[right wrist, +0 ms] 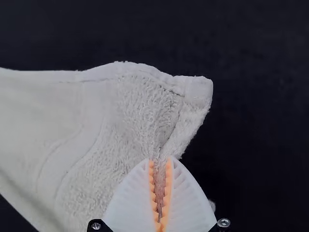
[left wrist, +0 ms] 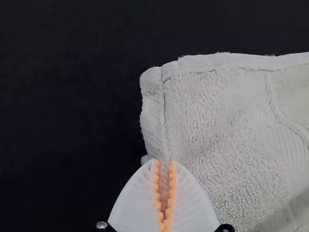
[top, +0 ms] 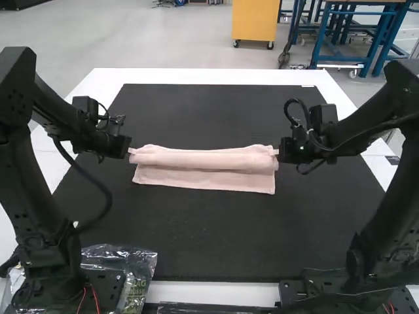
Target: Fold the towel.
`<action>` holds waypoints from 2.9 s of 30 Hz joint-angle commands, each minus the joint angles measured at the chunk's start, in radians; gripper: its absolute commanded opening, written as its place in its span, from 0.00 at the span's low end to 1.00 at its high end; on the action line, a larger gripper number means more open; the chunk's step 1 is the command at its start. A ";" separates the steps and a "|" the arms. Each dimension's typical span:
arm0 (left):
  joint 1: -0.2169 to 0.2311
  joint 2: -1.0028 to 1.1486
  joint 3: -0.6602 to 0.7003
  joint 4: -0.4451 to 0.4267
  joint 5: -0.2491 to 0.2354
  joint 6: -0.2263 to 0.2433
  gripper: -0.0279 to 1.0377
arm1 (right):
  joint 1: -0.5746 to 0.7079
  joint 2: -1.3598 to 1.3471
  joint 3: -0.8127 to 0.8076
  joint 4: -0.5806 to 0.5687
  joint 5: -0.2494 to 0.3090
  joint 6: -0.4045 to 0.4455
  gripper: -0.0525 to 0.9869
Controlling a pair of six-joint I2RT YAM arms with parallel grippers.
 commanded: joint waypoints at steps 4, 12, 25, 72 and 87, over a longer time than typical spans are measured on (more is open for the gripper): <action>0.029 -0.072 -0.073 0.010 -0.024 0.040 0.05 | -0.007 -0.072 -0.071 0.003 0.015 -0.004 0.02; 0.025 -0.085 -0.146 0.029 -0.021 0.056 0.05 | -0.007 -0.070 -0.151 0.032 0.022 -0.004 0.03; 0.074 -0.091 -0.217 0.161 -0.018 0.045 0.95 | -0.007 -0.036 -0.088 -0.013 0.046 -0.002 0.92; 0.178 -0.158 -0.169 0.200 0.084 -0.138 0.94 | 0.086 0.115 -0.114 0.023 -0.029 -0.061 0.02; 0.178 -0.158 -0.163 0.207 0.082 -0.145 0.94 | -0.202 -0.158 -0.028 -0.224 -0.077 -0.128 0.02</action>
